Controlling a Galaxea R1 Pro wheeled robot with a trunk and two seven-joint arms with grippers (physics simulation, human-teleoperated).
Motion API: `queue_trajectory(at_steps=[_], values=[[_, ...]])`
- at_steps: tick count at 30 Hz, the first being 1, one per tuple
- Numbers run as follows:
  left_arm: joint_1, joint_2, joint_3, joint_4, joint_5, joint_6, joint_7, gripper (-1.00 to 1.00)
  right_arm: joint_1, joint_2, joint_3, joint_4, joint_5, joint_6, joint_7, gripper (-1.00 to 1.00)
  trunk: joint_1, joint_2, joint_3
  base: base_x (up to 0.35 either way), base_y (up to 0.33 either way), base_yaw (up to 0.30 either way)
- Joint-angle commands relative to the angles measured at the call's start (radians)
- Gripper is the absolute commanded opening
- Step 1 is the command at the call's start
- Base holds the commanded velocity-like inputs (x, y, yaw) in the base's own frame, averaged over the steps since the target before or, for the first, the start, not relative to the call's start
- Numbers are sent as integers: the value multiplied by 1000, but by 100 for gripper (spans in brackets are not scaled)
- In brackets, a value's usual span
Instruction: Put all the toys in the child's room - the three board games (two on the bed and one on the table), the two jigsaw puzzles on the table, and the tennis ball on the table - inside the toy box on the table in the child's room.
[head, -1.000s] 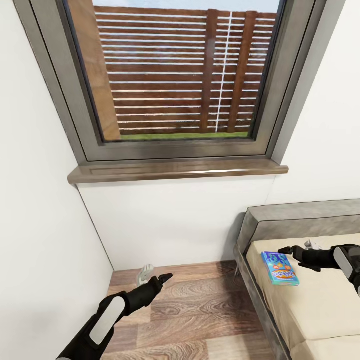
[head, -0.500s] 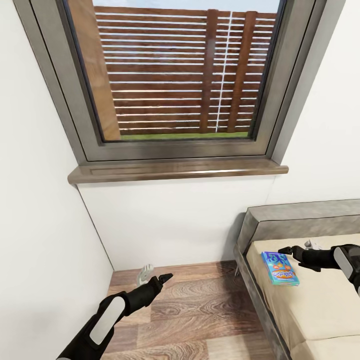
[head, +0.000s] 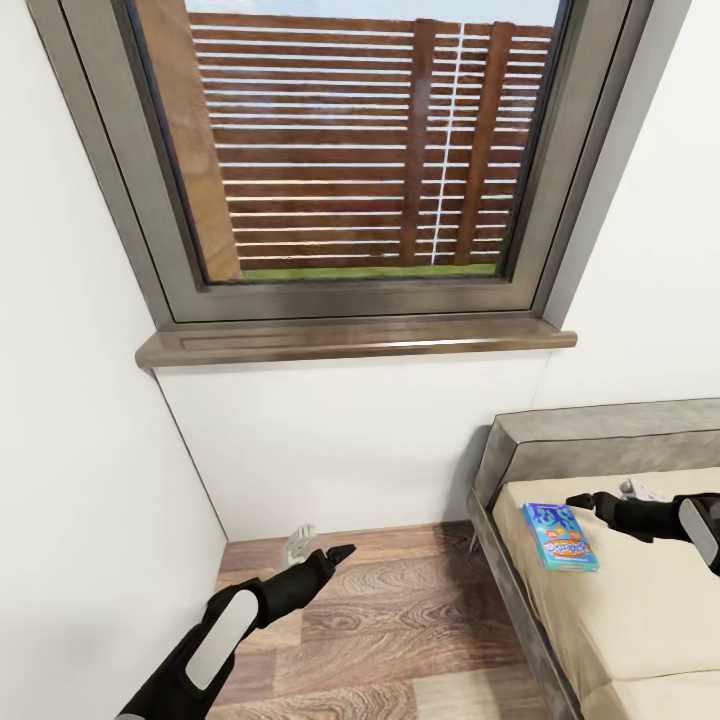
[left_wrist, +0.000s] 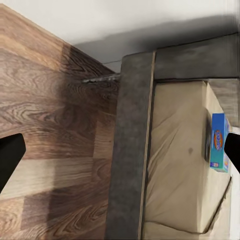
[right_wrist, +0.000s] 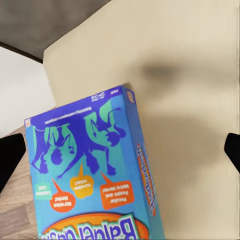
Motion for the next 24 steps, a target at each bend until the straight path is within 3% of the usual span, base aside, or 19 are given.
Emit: queue_trajectory(at_steps=[1,9,24], values=[[-1,0,-5,0,3,4,-1,100,0,0,-4,-1,-2,1,1,100,0,0,-1,0,0,0],[-1,0,-20,-9,2,2,-1,100,8,-3,-4,-10,-3,-34,1,100,0,0,-1,0,0,0],[-1,0,-25,-12,3,1,-1,100,16,-6,-4,-10,-3,22,2,100,0,0,-1,0,0,0]])
